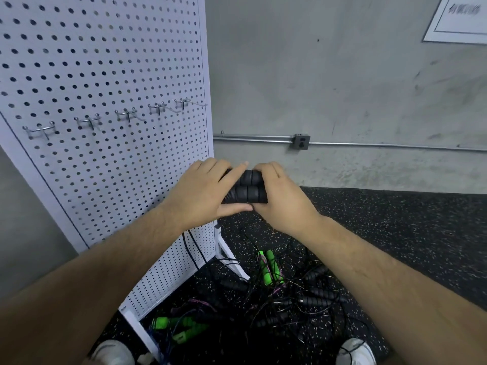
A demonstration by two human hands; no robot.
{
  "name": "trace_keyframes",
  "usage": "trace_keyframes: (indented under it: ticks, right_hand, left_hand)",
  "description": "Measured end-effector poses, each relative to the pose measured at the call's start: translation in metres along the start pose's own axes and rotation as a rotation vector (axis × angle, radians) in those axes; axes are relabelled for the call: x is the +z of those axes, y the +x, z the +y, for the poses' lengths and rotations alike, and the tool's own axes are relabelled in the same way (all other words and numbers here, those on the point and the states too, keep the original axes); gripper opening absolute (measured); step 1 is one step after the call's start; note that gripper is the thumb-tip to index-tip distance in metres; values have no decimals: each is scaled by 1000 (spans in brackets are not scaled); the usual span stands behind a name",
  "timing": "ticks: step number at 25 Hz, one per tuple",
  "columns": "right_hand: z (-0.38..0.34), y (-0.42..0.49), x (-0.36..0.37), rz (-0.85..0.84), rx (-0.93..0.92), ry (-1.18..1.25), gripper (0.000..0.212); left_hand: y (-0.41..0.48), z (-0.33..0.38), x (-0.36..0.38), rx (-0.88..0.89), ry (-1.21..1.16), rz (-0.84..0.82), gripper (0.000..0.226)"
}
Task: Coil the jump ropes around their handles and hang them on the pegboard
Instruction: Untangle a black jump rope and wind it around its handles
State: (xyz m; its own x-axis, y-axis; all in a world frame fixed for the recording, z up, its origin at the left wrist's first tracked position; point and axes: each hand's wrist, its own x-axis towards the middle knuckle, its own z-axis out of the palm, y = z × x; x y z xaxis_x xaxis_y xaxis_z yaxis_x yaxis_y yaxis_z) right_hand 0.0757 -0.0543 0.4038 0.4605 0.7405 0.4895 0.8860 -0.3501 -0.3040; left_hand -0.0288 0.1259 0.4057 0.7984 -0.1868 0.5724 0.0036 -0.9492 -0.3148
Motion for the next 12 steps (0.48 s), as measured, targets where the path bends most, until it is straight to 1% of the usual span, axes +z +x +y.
trace_keyframes:
  ticks: [1, 2, 3, 4, 5, 6, 7, 8, 9, 10, 11, 12]
  right_hand:
    - [0, -1, 0, 18, 35, 73, 67]
    - [0, -2, 0, 55, 91, 213, 75]
    - [0, -1, 2, 98, 169, 408, 83]
    - [0, -1, 6, 118, 247, 594, 87]
    - [0, -1, 13, 87, 316, 704, 83]
    - [-1, -2, 23, -13, 349, 713, 75]
    - [-3, -2, 38, -167, 361, 677, 70]
    - [-11, -1, 53, -330, 366, 647, 74]
    - [-23, -1, 66, -460, 358, 656, 83]
    - [-36, 0, 78, -531, 331, 702, 88]
    - [-47, 3, 89, -555, 292, 777, 79]
    - [-59, 6, 94, -566, 249, 839, 57]
  left_hand:
    - [1, -2, -1, 0, -8, -2, 88]
    - [2, -4, -2, -15, -25, -4, 88]
    - [3, -7, -4, -39, -42, -5, 87]
    - [4, -10, -7, -65, -54, -6, 87]
    - [4, -12, -10, -87, -62, -5, 87]
    - [4, -12, -12, -99, -69, -2, 87]
    - [4, -10, -14, -106, -78, 5, 87]
    - [5, -6, -15, -109, -91, 16, 88]
    - [5, -2, -15, -103, -106, 31, 88]
    - [6, 1, -15, -97, -119, 48, 88]
    - [5, 3, -15, -91, -127, 65, 88]
    - [5, 4, -15, -86, -130, 75, 88]
